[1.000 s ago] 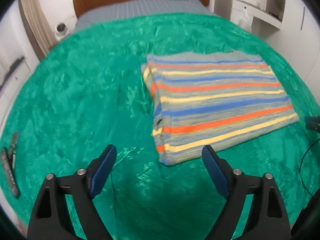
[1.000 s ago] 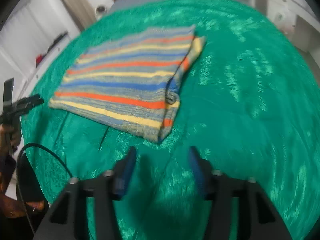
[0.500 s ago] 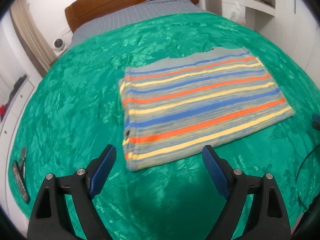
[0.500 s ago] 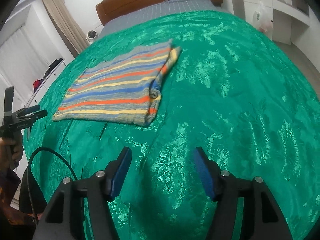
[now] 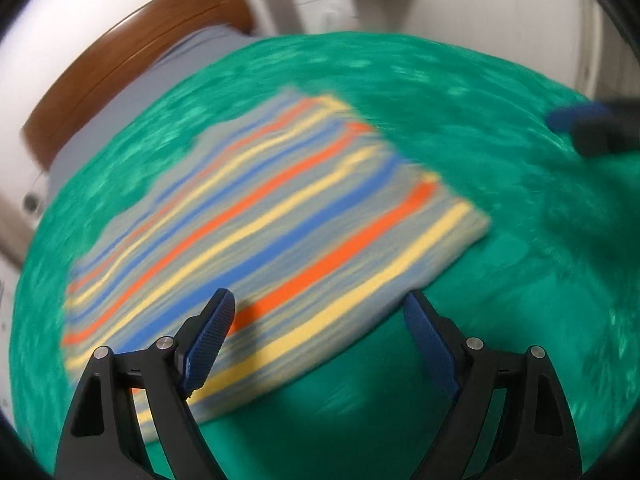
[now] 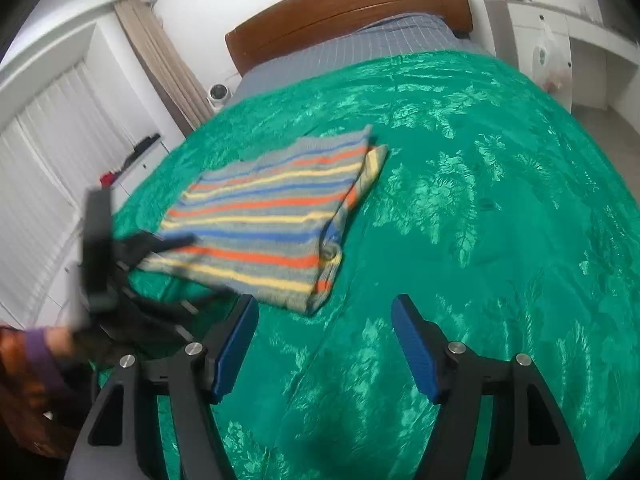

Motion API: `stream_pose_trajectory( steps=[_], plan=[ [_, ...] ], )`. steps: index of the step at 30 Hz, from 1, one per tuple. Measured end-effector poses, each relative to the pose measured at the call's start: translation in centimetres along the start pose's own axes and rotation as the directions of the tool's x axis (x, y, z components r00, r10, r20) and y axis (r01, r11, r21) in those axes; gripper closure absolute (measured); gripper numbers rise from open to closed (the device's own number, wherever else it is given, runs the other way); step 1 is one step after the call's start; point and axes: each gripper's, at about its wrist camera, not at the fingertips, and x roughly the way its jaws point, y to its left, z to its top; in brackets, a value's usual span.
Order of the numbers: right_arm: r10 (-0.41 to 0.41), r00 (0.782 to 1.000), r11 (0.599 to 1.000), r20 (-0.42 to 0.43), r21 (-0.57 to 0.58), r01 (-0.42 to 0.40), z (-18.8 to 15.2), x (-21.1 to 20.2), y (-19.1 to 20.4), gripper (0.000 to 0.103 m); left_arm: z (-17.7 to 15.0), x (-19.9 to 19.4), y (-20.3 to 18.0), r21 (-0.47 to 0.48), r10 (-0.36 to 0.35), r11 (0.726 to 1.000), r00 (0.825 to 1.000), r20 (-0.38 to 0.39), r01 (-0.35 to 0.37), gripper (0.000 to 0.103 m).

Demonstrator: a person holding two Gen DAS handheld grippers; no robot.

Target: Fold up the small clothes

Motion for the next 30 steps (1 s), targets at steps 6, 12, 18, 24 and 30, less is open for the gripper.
stream_pose_trajectory(
  steps=[6,12,18,24,30],
  plan=[
    [0.124,0.992,0.985,-0.04,0.129,-0.118,4.6,4.2,-4.1,0.031,2.5,1.7,-3.9,0.022,0.005,1.0,0.999,0.047,-0.007,0.07],
    [0.209,0.972,0.929,-0.11,0.332,-0.163,8.7,13.1,-7.5,0.035,2.6,1.2,-3.3,-0.059,0.013,0.998,0.997,0.071,-0.008,0.098],
    [0.115,0.986,0.949,-0.122,0.307,-0.073,12.5,17.7,-4.4,0.093,1.8,-1.0,0.4,-0.215,-0.053,0.974,0.991,0.12,0.078,0.098],
    [0.133,0.99,0.984,-0.052,0.123,-0.126,16.9,15.7,5.7,0.094,-1.6,-5.6,8.0,-0.416,-0.03,0.903,0.983,0.182,0.105,0.099],
    [0.192,0.976,0.98,-0.106,-0.028,-0.196,18.6,20.8,17.6,0.095,-8.0,-8.7,16.8,-0.63,0.048,0.774,0.984,0.17,0.071,0.099]
  ],
)
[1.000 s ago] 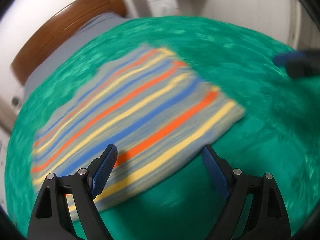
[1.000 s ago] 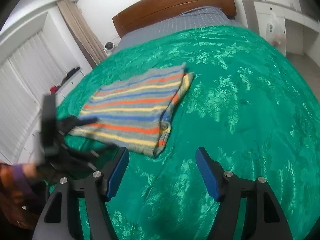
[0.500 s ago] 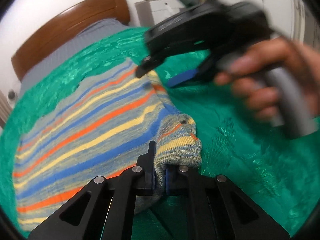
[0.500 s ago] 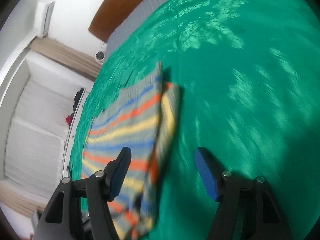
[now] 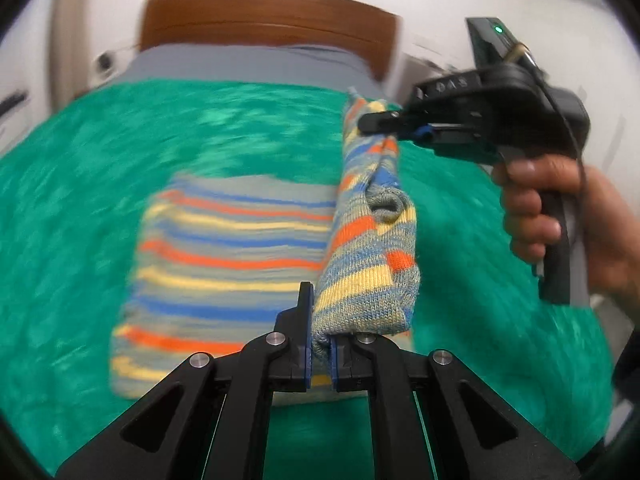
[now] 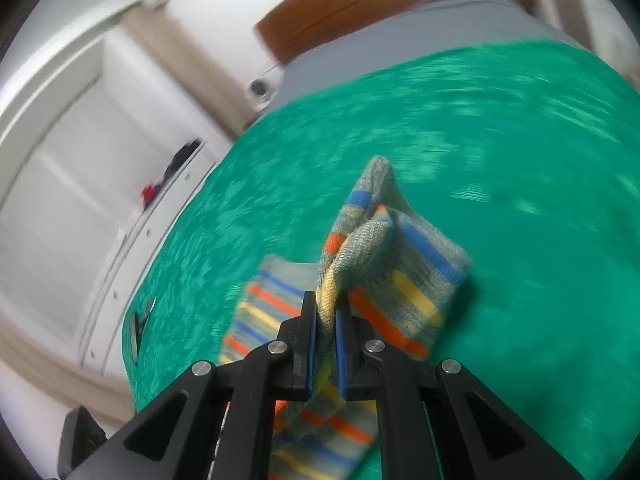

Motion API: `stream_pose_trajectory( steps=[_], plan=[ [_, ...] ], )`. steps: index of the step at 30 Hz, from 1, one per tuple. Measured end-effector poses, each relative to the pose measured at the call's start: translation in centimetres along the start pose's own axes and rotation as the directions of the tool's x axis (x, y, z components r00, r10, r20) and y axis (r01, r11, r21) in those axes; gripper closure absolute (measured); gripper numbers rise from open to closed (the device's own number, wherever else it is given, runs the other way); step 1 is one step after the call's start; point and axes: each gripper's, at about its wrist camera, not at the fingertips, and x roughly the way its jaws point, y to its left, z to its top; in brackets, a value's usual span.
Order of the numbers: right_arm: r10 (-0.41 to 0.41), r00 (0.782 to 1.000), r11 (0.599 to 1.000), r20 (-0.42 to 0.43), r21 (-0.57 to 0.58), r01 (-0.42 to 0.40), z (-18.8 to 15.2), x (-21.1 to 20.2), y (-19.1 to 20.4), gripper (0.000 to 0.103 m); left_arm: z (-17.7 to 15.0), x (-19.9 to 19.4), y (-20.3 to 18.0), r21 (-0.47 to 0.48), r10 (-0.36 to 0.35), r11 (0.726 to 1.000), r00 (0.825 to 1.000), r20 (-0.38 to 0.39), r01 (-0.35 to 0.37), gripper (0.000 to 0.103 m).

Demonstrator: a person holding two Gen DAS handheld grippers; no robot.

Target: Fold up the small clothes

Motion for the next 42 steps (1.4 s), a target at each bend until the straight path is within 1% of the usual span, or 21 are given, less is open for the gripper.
stream_pose_trajectory(
  steps=[3,6,8,9,10,11,12,13,18,20,23,24,25,26,28,29,30,35,38,41,42],
  plan=[
    [0.009,0.998,0.999,-0.06,-0.038,-0.011,0.2,6.0,4.2,0.095,-0.7,-0.2,4.7,-0.078,0.061,0.995,0.998,-0.02,-0.063,0.099],
    [-0.011,0.994,0.998,-0.107,-0.069,0.003,-0.7,10.3,6.7,0.095,-1.8,0.5,7.7,-0.133,0.071,0.988,0.995,-0.072,-0.08,0.098],
    [0.003,0.991,0.998,-0.136,-0.069,-0.013,-1.3,13.2,7.7,0.091,-2.3,0.8,8.8,-0.155,0.092,0.982,0.991,-0.101,-0.107,0.094],
    [0.027,0.989,0.998,-0.144,-0.061,-0.036,-1.6,14.1,8.0,0.088,-2.8,0.5,9.4,-0.164,0.107,0.979,0.988,-0.11,-0.125,0.089],
    [0.064,0.986,0.997,-0.151,-0.043,-0.071,-2.1,15.2,8.4,0.086,-3.1,0.3,9.8,-0.169,0.12,0.976,0.986,-0.117,-0.138,0.079],
    [0.089,0.984,0.995,-0.157,-0.029,-0.094,-2.3,15.6,8.6,0.079,-3.5,-0.2,10.3,-0.176,0.128,0.973,0.985,-0.119,-0.148,0.072],
    [0.111,0.981,0.993,-0.16,-0.016,-0.115,-2.6,15.9,8.8,0.076,-3.7,-0.5,10.6,-0.182,0.129,0.972,0.985,-0.118,-0.149,0.058],
    [0.127,0.979,0.991,-0.158,-0.014,-0.131,-3.0,15.7,8.9,0.073,-3.7,-0.8,10.9,-0.187,0.129,0.971,0.985,-0.112,-0.148,0.051],
    [0.122,0.986,0.99,-0.115,-0.055,-0.129,-3.6,11.1,8.5,0.073,-2.7,-1.2,11.3,-0.183,0.075,0.979,0.993,-0.086,-0.09,0.042],
    [0.108,0.988,0.989,-0.113,-0.091,-0.118,-4.4,8.7,8.4,0.072,-2.3,-1.3,10.8,-0.171,0.076,0.981,0.994,-0.072,-0.088,0.038],
    [0.087,0.987,0.978,-0.133,-0.177,-0.11,-7.0,5.8,8.8,0.065,-1.8,-0.5,11.6,-0.194,0.107,0.974,0.991,-0.077,-0.12,0.044],
    [0.075,0.987,0.972,-0.144,-0.211,-0.105,-8.5,5.2,8.9,0.063,-1.9,-0.1,12.0,-0.214,0.098,0.97,0.991,-0.089,-0.115,0.065],
    [0.063,0.986,0.968,-0.155,-0.231,-0.098,-9.6,4.8,8.8,0.062,-2.1,0.4,12.2,-0.229,0.082,0.968,0.991,-0.107,-0.105,0.092],
    [0.037,0.983,0.965,-0.177,-0.251,-0.082,-11.1,4.8,8.6,0.062,-2.3,0.9,12.5,-0.236,0.067,0.967,0.99,-0.127,-0.096,0.095],
    [-0.045,0.975,0.963,-0.219,-0.271,-0.016,-13.5,5.6,7.8,0.062,-2.6,1.5,12.7,-0.233,0.054,0.969,0.989,-0.14,-0.086,0.096],
    [-0.083,0.97,0.961,-0.229,-0.277,0.017,-14.5,6.1,7.4,0.065,-2.8,1.5,12.6,-0.227,0.051,0.97,0.988,-0.145,-0.083,0.097],
    [-0.095,0.968,0.961,-0.231,-0.276,0.028,-15.2,6.3,6.9,0.066,-2.9,1.6,12.7,-0.228,0.044,0.971,0.987,-0.155,-0.079,0.097],
    [-0.073,0.981,0.976,-0.178,-0.217,0.033,-16.2,6.1,5.8,0.068,-3.6,2.4,13.2,-0.254,0.024,0.964,0.98,-0.198,-0.075,0.097],
    [-0.083,0.983,0.973,-0.163,-0.224,0.045,-16.5,5.9,5.8,0.068,-3.6,2.2,13.0,-0.228,0.035,0.97,0.978,-0.206,-0.083,0.096],
    [-0.085,0.983,0.975,-0.165,-0.215,0.049,-16.9,5.1,5.7,0.068,-3.7,1.5,13.1,-0.209,0.041,0.974,0.973,-0.229,-0.09,0.089],
    [-0.088,0.981,0.976,-0.17,-0.21,0.051,-17.1,4.5,5.6,0.068,-3.8,0.9,13.3,-0.205,0.041,0.974,0.97,-0.241,-0.093,0.083]
  ],
)
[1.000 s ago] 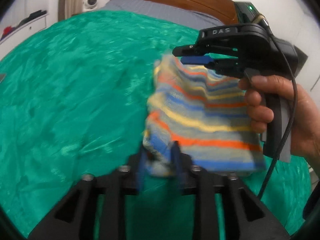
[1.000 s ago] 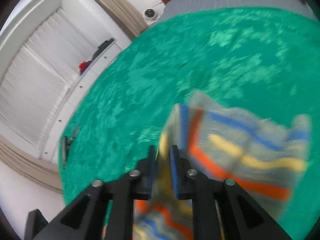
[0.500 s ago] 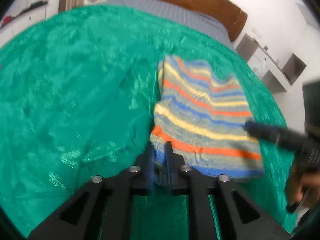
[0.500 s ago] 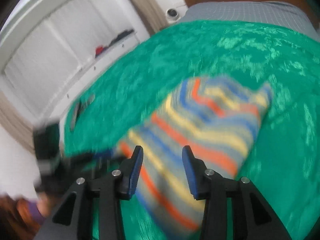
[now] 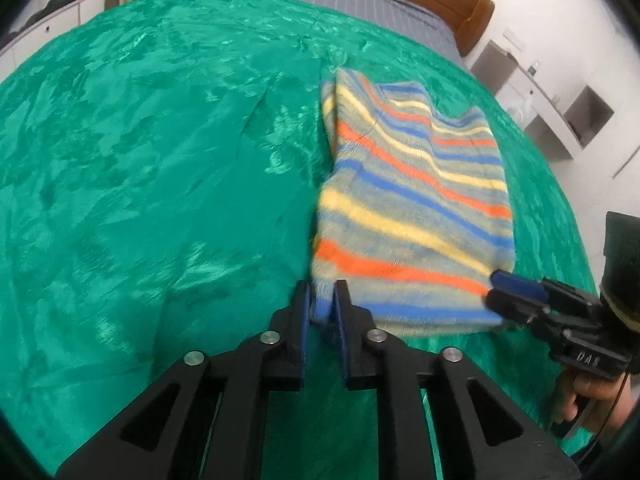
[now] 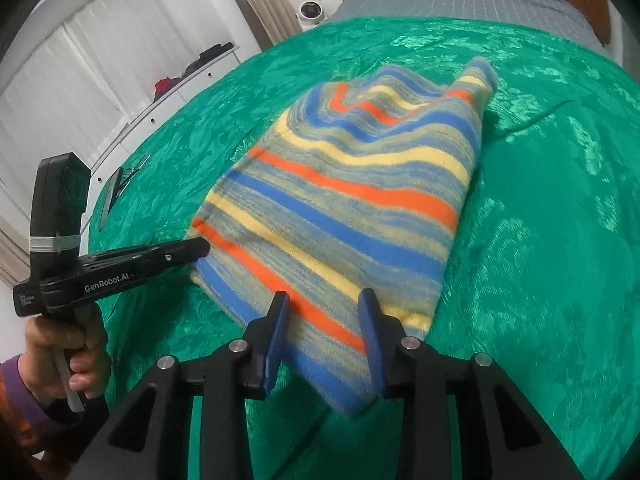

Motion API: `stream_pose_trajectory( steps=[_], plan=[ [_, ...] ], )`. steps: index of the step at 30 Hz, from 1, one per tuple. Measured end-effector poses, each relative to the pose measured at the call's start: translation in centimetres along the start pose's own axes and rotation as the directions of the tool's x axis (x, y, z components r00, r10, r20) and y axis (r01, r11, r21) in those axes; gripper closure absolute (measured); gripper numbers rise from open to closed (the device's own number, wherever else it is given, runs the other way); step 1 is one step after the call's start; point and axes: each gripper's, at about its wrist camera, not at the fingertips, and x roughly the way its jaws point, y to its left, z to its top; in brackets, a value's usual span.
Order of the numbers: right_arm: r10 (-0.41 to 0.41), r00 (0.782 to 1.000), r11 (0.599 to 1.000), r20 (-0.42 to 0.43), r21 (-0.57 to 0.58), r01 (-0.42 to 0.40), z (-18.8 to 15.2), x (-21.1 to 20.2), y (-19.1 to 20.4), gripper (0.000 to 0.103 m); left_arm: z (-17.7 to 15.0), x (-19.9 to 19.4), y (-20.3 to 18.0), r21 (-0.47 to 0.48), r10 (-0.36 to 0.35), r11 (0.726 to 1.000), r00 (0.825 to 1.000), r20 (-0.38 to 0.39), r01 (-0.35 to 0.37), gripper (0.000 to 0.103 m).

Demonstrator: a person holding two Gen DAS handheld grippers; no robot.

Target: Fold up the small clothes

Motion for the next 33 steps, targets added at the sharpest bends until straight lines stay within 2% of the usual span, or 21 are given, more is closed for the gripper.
stream_pose_trajectory(
  steps=[2,3,4,5,6,7,9,11,14,16,18,19,20,21,22,25,26,30,33],
  plan=[
    [0.006,1.0,1.0,-0.003,0.015,-0.006,-0.3,-1.7,-0.3,0.063,-0.2,-1.5,0.8,0.017,0.022,1.0,1.0,-0.017,-0.022,0.068],
    [0.007,1.0,1.0,0.008,0.027,-0.007,-0.4,-2.6,-0.6,0.058,0.0,-2.3,1.2,0.028,0.035,0.999,0.999,-0.007,-0.035,0.051],
    [0.0,1.0,0.999,0.031,0.041,-0.001,-0.5,-3.7,-1.0,0.044,0.1,-2.9,1.5,0.034,0.035,0.999,0.999,0.01,-0.035,0.029],
    [-0.009,0.997,0.998,0.072,0.059,0.005,-0.6,-4.9,-1.7,0.032,0.6,-3.5,1.8,0.034,0.027,0.999,0.999,0.035,-0.028,0.019],
    [-0.019,0.993,0.996,0.119,0.086,0.009,-0.4,-6.0,-2.6,0.028,1.4,-3.9,2.0,0.029,0.006,1.0,0.998,0.065,-0.008,0.009],
    [-0.026,0.99,0.994,0.141,0.108,0.011,-0.1,-6.4,-3.3,0.023,2.2,-3.8,2.0,0.027,-0.01,1.0,0.997,0.08,0.008,0.008],
    [-0.027,0.987,0.981,0.16,0.194,-0.004,1.4,-6.4,-5.5,0.023,4.5,-2.7,1.7,0.035,-0.047,0.998,0.995,0.083,0.044,0.006],
    [0.007,0.984,0.961,0.177,0.27,-0.055,2.8,-5.6,-7.3,0.023,7.1,-0.1,0.9,0.066,-0.061,0.996,0.997,0.042,0.058,0.006],
    [0.096,0.98,0.915,0.174,0.372,-0.155,4.8,-2.6,-9.3,0.023,9.8,4.7,-0.4,0.102,-0.068,0.992,0.995,-0.069,0.075,0.009],
    [0.158,0.975,0.87,0.159,0.444,-0.213,5.6,0.0,-10.3,0.023,10.7,7.0,-1.2,0.098,-0.12,0.986,0.983,-0.14,0.134,0.028],
    [0.212,0.966,0.839,0.147,0.48,-0.257,6.2,2.6,-10.4,0.036,10.9,7.8,-2.3,0.104,-0.152,0.98,0.976,-0.154,0.169,0.033],
    [0.211,0.97,0.854,0.12,0.459,-0.243,6.8,3.9,-9.7,0.048,11.0,8.1,-2.8,0.12,-0.163,0.976,0.973,-0.16,0.184,0.056],
    [0.189,0.977,0.874,0.096,0.439,-0.211,7.2,4.5,-9.2,0.063,11.0,8.5,-3.3,0.13,-0.172,0.972,0.969,-0.177,0.196,0.067],
    [0.138,0.989,0.904,0.062,0.4,-0.151,7.8,5.0,-8.2,0.069,11.0,8.7,-3.5,0.132,-0.163,0.973,0.97,-0.181,0.188,0.079],
    [0.073,0.997,0.933,0.039,0.349,-0.082,8.3,5.1,-6.9,0.076,10.9,8.8,-3.7,0.129,-0.152,0.976,0.974,-0.169,0.175,0.084],
    [-0.018,0.998,0.975,0.066,0.224,0.003,9.1,3.6,-3.9,0.08,10.8,7.4,-3.7,0.11,-0.162,0.978,0.979,-0.125,0.176,0.087],
    [-0.026,0.996,0.981,0.083,0.195,0.01,9.2,2.9,-3.1,0.08,10.9,6.6,-3.9,0.115,-0.167,0.977,0.981,-0.103,0.179,0.087],
    [-0.022,0.985,0.992,0.172,0.125,0.0,9.9,-0.7,-1.2,0.08,11.8,3.3,-5.1,0.152,-0.181,0.971,0.983,-0.028,0.184,0.087],
    [-0.001,0.972,0.992,0.234,0.12,-0.028,11.2,-3.3,-1.2,0.08,13.3,0.7,-6.6,0.176,-0.206,0.964,0.978,0.035,0.197,0.087]
  ],
)
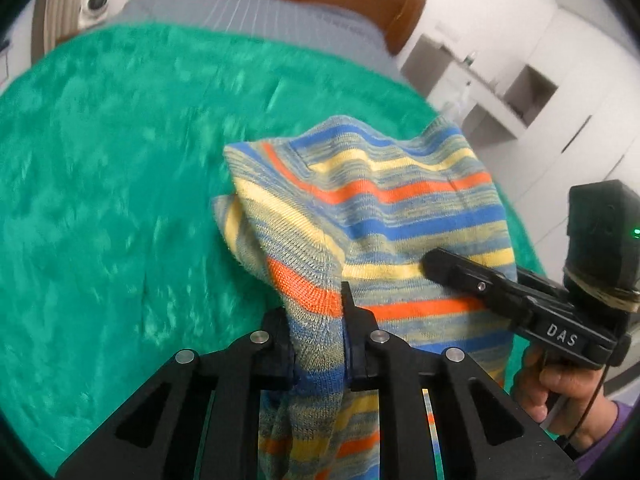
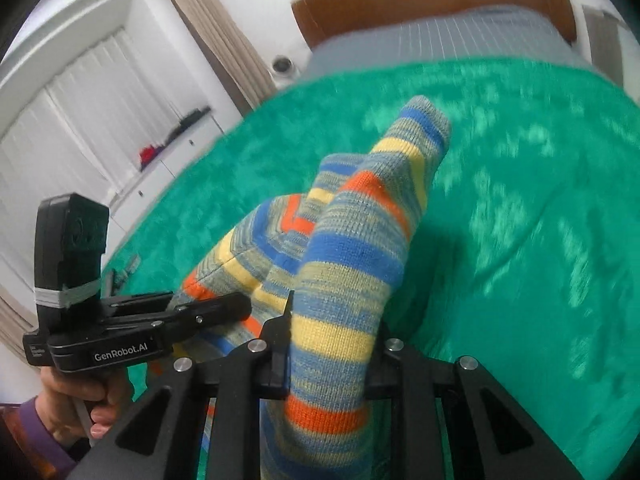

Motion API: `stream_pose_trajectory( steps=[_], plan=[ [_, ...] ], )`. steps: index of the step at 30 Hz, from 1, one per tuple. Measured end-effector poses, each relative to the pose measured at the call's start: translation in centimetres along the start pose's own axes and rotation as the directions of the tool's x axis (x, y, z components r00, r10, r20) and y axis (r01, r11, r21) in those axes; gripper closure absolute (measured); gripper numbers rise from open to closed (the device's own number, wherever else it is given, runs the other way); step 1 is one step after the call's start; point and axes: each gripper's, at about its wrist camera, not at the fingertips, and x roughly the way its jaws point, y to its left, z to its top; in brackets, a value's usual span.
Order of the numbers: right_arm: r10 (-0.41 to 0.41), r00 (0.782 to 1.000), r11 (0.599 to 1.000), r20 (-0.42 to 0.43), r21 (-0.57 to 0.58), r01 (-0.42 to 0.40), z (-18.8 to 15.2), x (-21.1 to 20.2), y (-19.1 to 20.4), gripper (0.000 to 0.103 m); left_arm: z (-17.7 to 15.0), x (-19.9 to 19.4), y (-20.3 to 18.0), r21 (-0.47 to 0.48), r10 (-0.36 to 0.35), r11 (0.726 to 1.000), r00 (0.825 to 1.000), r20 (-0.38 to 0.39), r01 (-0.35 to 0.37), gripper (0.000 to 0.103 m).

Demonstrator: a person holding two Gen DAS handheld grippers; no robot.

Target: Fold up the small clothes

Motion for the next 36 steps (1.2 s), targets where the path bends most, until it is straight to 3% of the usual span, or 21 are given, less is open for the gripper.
stream_pose_trajectory(
  steps=[2,4,5,6,7,10,11,13,16,17,19,24,28,31,36],
  plan=[
    [0.016,1.0,0.999,0.025,0.032,-0.017,1.1,-0.8,-0.8,0.08,0.8,-0.1,-0.9,0.018,0.003,1.0,1.0,0.028,-0.004,0.085],
    [0.015,1.0,0.995,-0.004,0.097,-0.015,1.2,-0.7,-2.9,0.072,0.9,1.3,-1.3,0.025,0.064,0.998,0.998,0.016,-0.065,0.063],
    [-0.024,0.999,0.992,-0.036,0.123,0.029,0.9,-0.5,-4.2,0.057,0.5,2.4,-1.3,0.036,0.135,0.99,0.991,-0.007,-0.135,0.033],
    [-0.099,0.993,0.986,-0.06,0.129,0.106,0.4,-0.7,-5.2,0.047,-0.2,2.8,-1.0,0.046,0.2,0.979,0.98,-0.023,-0.199,0.019],
    [-0.195,0.978,0.971,-0.078,0.123,0.203,-0.7,-1.4,-6.5,0.03,-1.3,3.1,-0.9,0.062,0.259,0.964,0.966,-0.023,-0.257,0.02],
    [-0.296,0.95,0.947,-0.098,0.1,0.306,-4.0,-4.5,-8.0,0.025,-4.9,1.7,-1.1,0.11,0.322,0.941,0.947,0.015,-0.321,0.019],
    [-0.333,0.937,0.936,-0.105,0.081,0.342,-4.9,-5.3,-8.0,0.018,-5.9,0.8,-1.4,0.121,0.345,0.93,0.938,0.038,-0.347,0.019],
    [-0.437,0.893,0.898,-0.108,-0.006,0.439,-7.4,-7.5,-6.5,0.013,-8.2,-1.5,-2.7,0.158,0.4,0.897,0.91,0.107,-0.413,0.008],
    [-0.52,0.849,0.853,-0.091,-0.104,0.512,-9.5,-10.0,-4.3,0.011,-10.3,-4.4,-5.1,0.179,0.449,0.857,0.871,0.201,-0.483,0.001],
    [-0.544,0.836,0.837,-0.077,-0.119,0.534,-10.3,-11.2,-3.0,0.01,-10.7,-5.3,-5.9,0.178,0.446,0.856,0.868,0.22,-0.485,0.0],
    [-0.564,0.824,0.824,-0.063,-0.115,0.555,-11.5,-13.0,-1.3,0.009,-11.7,-7.6,-7.3,0.147,0.436,0.867,0.867,0.239,-0.477,0.0],
    [-0.575,0.818,0.818,-0.012,-0.031,0.575,-14.2,-17.1,3.3,0.006,-14.2,-10.8,-9.8,0.085,0.508,0.837,0.825,0.248,-0.541,0.0],
    [-0.605,0.796,0.796,0.003,-0.017,0.605,-16.0,-19.6,6.5,0.006,-16.5,-13.0,-11.1,0.068,0.515,0.834,0.817,0.261,-0.547,0.0],
    [-0.617,0.787,0.786,0.017,-0.032,0.617,-17.1,-20.6,8.3,0.003,-17.5,-14.2,-12.1,0.082,0.507,0.841,0.832,0.226,-0.535,0.0],
    [-0.613,0.789,0.787,0.042,-0.049,0.615,-18.3,-22.0,10.1,0.002,-18.5,-15.8,-13.3,0.071,0.509,0.843,0.832,0.221,-0.534,0.0]
  ],
)
